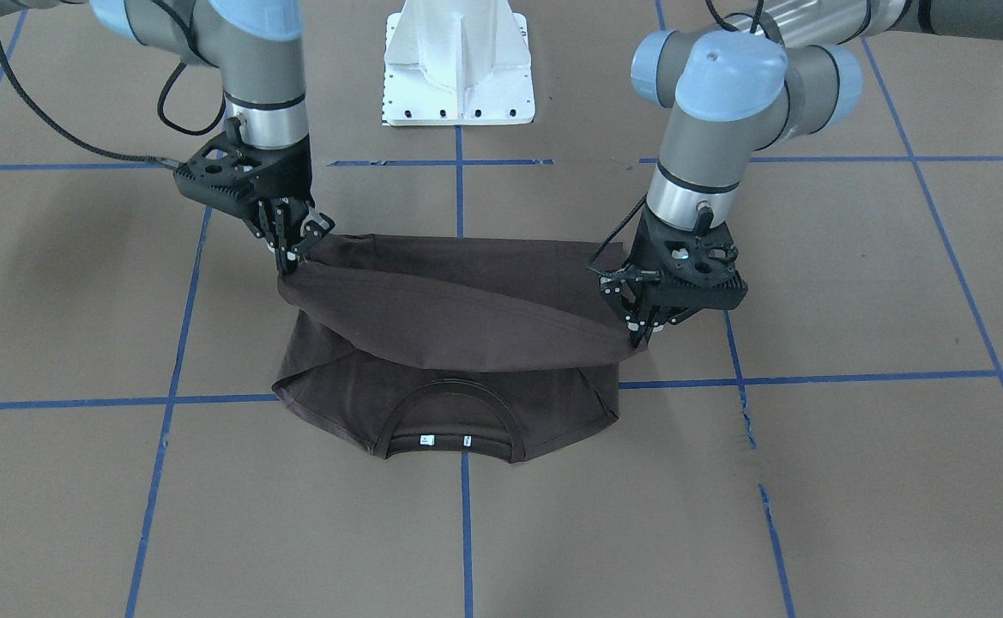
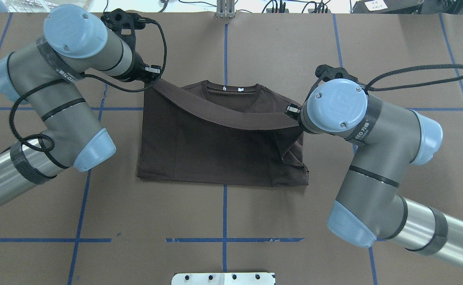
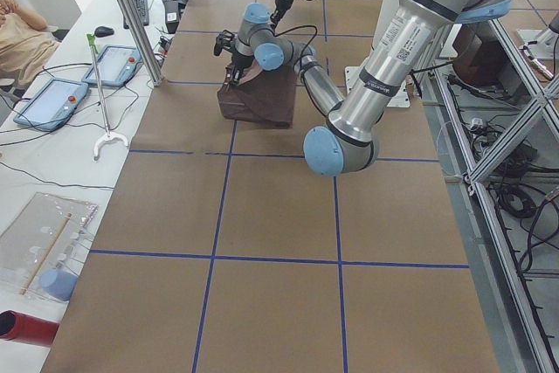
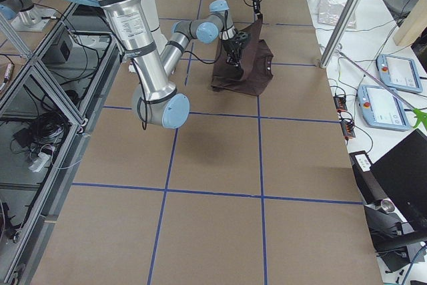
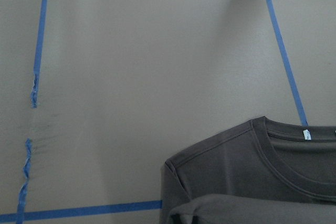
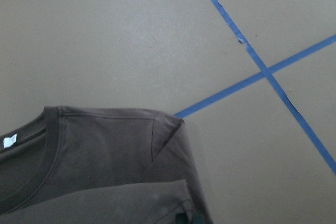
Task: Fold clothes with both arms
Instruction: 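Lay the hem down near the collar and open both grippers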
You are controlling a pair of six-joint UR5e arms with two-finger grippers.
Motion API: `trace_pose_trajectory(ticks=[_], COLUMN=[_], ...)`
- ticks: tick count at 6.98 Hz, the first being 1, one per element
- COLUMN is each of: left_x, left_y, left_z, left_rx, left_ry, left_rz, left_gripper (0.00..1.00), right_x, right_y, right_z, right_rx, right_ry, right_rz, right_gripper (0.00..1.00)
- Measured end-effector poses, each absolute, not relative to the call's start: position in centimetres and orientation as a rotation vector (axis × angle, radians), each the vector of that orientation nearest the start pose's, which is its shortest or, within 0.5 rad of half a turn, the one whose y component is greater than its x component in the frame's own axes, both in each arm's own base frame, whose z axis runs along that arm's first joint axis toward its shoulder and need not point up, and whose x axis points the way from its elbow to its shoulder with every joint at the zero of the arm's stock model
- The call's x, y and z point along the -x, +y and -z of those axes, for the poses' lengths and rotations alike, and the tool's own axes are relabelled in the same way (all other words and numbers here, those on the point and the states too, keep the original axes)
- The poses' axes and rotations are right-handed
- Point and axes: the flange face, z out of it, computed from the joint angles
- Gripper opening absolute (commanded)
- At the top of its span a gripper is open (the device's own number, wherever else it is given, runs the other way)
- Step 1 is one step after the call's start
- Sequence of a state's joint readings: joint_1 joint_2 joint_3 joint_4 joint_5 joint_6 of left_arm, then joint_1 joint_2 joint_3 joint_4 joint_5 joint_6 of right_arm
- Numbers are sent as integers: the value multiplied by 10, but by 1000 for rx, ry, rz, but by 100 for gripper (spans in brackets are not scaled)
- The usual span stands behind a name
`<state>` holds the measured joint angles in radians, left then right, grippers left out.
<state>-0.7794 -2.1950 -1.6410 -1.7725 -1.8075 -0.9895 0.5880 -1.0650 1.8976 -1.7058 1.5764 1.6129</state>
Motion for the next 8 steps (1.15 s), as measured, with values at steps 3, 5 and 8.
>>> trace_pose_trajectory(ticks=[3, 5, 8], left_x=[-450, -465, -477], left_y=[-601, -606, -597], left_z=[-292, -308, -307], left_rx=[-410, -414, -418], left_ry=[806, 810, 821], left_rz=[91, 85, 53], left_gripper=[0, 0, 100], right_x=[466, 474, 475], right_y=[-502, -511, -513], right_z=[-314, -335, -338], right_rx=[-207, -211, -216], right_ry=[-673, -655, -650], right_rz=[-608, -592, -570], right_gripper=[0, 0, 100])
